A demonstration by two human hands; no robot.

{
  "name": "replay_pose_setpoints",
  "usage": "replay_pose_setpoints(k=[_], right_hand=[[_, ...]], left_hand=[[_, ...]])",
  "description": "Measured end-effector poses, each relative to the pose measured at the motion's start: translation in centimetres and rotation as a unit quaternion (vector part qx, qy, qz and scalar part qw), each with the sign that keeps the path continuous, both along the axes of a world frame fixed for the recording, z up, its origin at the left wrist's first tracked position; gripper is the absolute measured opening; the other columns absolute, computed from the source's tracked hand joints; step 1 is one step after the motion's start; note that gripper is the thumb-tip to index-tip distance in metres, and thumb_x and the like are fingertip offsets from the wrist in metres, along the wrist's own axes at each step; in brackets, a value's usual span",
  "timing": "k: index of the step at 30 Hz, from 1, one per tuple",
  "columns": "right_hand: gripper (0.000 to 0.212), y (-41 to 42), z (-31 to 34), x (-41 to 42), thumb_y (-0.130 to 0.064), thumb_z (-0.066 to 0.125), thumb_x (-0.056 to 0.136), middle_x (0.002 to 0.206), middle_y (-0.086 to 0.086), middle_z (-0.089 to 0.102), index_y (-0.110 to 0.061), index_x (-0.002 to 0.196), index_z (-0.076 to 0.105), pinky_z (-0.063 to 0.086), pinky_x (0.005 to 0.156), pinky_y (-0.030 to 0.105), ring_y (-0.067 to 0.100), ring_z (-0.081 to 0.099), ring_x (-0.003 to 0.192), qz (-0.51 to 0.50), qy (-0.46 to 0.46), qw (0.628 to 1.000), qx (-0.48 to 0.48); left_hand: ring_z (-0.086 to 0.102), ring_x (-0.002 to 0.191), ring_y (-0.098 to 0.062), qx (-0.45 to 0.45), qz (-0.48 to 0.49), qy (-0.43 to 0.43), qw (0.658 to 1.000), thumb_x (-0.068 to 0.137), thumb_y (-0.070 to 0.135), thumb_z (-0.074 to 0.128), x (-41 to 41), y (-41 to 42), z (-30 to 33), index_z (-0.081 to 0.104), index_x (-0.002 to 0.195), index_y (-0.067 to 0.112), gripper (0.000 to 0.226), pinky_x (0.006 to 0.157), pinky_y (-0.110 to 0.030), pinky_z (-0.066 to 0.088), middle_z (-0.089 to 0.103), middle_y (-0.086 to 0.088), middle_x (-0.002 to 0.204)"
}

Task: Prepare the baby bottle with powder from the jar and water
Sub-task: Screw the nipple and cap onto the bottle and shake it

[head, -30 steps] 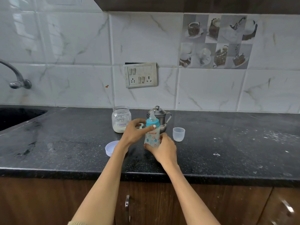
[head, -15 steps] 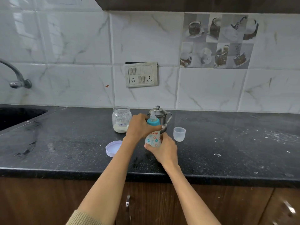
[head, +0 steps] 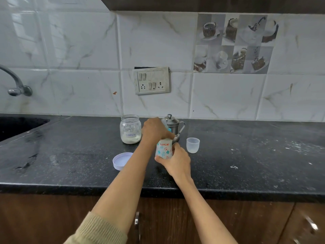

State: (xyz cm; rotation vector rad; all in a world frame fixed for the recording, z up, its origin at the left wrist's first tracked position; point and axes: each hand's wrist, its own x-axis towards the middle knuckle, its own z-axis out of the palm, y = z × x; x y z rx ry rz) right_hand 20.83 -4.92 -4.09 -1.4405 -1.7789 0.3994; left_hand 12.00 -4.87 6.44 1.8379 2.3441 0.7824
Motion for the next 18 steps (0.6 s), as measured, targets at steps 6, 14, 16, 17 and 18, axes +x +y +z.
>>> replay_pose_setpoints(k=[6, 14, 16, 17, 18], right_hand=[[0.071, -0.2, 0.1, 0.1, -0.05, 0.076, 0.067, 0.12, 0.0, 0.058, -0.018, 0.124, 0.046, 0.048, 0.092, 0.032, 0.017, 0.057, 0.113, 0.007, 0.005, 1.0, -0.012], [0.069, -0.2, 0.0, 0.0, -0.049, 0.076, 0.069, 0.121, 0.002, 0.059, -0.017, 0.123, 0.048, 0.05, 0.091, 0.035, 0.019, 0.058, 0.113, 0.005, 0.008, 1.0, -0.013], [0.071, -0.2, 0.0, 0.1, -0.049, 0.076, 0.069, 0.123, 0.002, 0.059, -0.017, 0.125, 0.047, 0.05, 0.092, 0.035, 0.02, 0.057, 0.115, 0.004, 0.005, 1.0, -0.013], [0.072, -0.2, 0.0, 0.0, -0.049, 0.076, 0.069, 0.124, 0.002, 0.058, -0.017, 0.126, 0.047, 0.049, 0.092, 0.035, 0.02, 0.056, 0.117, 0.003, 0.004, 1.0, -0.013], [0.073, -0.2, 0.0, 0.0, -0.049, 0.076, 0.069, 0.126, 0.002, 0.058, -0.017, 0.127, 0.046, 0.049, 0.093, 0.036, 0.02, 0.056, 0.118, 0.002, 0.003, 1.0, -0.014]], left_hand=[[0.05, 0.115, -0.022, -0.195, -0.134, -0.105, 0.966, 0.08, 0.014, 0.071, -2.4, -0.4, 2.2, 0.049, 0.12, 0.012, 0.046, 0.091, -0.04, 0.05, 0.055, -0.004, 0.125], [0.051, 0.118, -0.023, -0.001, -0.144, -0.361, 0.921, 0.066, 0.032, 0.083, -3.5, -0.1, -3.1, 0.022, 0.145, 0.01, 0.102, 0.095, -0.035, 0.046, 0.048, -0.008, 0.135], [0.053, 0.111, -0.02, 0.055, -0.104, -0.397, 0.91, 0.064, 0.033, 0.084, -4.3, -0.4, -4.4, 0.033, 0.138, 0.011, 0.093, 0.089, -0.032, 0.047, 0.052, -0.007, 0.125], [0.054, 0.108, -0.019, 0.08, -0.086, -0.416, 0.902, 0.066, 0.031, 0.084, -4.9, -0.6, -4.9, 0.038, 0.133, 0.012, 0.083, 0.086, -0.031, 0.047, 0.054, -0.005, 0.119], [0.056, 0.104, -0.019, 0.109, -0.068, -0.425, 0.896, 0.069, 0.027, 0.082, -5.4, -0.8, -5.4, 0.043, 0.128, 0.012, 0.072, 0.085, -0.032, 0.048, 0.056, -0.005, 0.114]])
